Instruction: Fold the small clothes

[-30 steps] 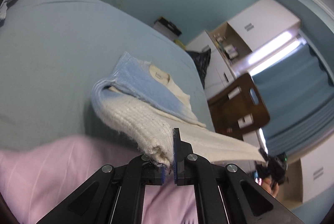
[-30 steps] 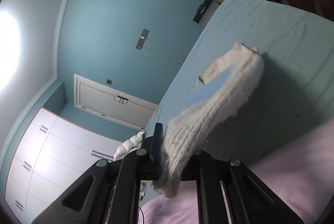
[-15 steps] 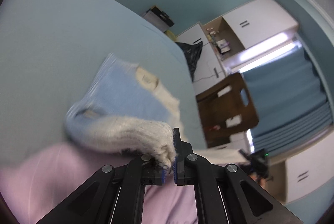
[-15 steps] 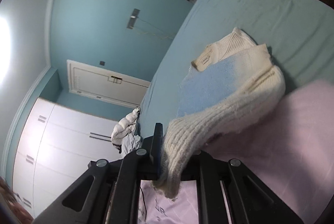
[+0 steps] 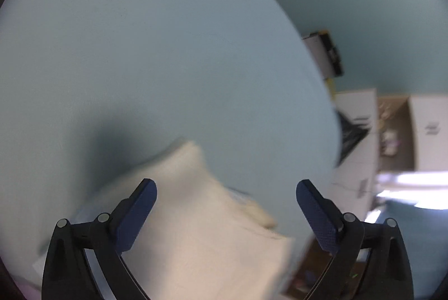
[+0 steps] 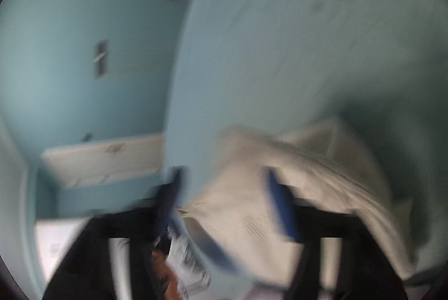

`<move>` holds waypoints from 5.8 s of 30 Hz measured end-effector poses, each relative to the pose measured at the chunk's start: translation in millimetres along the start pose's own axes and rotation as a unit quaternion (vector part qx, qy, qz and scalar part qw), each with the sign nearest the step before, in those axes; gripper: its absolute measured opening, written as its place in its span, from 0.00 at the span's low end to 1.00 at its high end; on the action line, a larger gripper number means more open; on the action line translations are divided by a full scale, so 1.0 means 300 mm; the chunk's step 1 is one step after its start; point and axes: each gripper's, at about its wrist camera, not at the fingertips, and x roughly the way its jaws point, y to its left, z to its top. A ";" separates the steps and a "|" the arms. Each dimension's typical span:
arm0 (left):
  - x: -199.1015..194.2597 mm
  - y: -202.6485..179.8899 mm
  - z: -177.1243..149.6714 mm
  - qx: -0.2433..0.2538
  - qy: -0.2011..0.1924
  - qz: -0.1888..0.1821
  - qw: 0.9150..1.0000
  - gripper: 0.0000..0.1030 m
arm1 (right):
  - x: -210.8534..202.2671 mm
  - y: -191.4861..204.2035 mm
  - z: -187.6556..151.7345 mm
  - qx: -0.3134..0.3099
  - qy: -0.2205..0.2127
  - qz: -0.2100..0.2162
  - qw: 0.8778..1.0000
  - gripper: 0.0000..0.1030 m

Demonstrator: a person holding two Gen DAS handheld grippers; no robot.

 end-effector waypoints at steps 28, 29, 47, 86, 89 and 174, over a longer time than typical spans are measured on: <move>0.333 -0.058 -0.051 0.301 -0.011 -0.062 0.952 0.09 | 0.327 0.141 -0.316 -0.425 -0.128 -0.122 0.888 0.07; 0.306 -0.059 -0.036 0.292 -0.028 -0.081 0.953 0.08 | 0.292 0.149 -0.327 -0.419 -0.142 -0.100 0.891 0.07; 0.435 0.012 0.096 0.137 0.012 0.022 0.990 0.93 | 0.558 -0.017 -0.078 -0.197 -0.079 -0.143 0.967 0.43; 0.330 0.235 -0.588 0.369 -0.069 0.160 0.913 1.00 | 0.047 -0.458 -0.733 -0.123 -0.092 -0.112 0.982 0.65; 0.282 0.257 -0.620 0.370 -0.071 0.160 0.912 1.00 | 0.074 -0.325 -0.684 -0.184 -0.102 -0.122 0.970 0.69; 0.180 0.003 -0.077 0.195 -0.052 0.076 0.976 0.99 | 0.269 0.139 -1.439 -0.192 -0.052 -0.075 0.977 0.96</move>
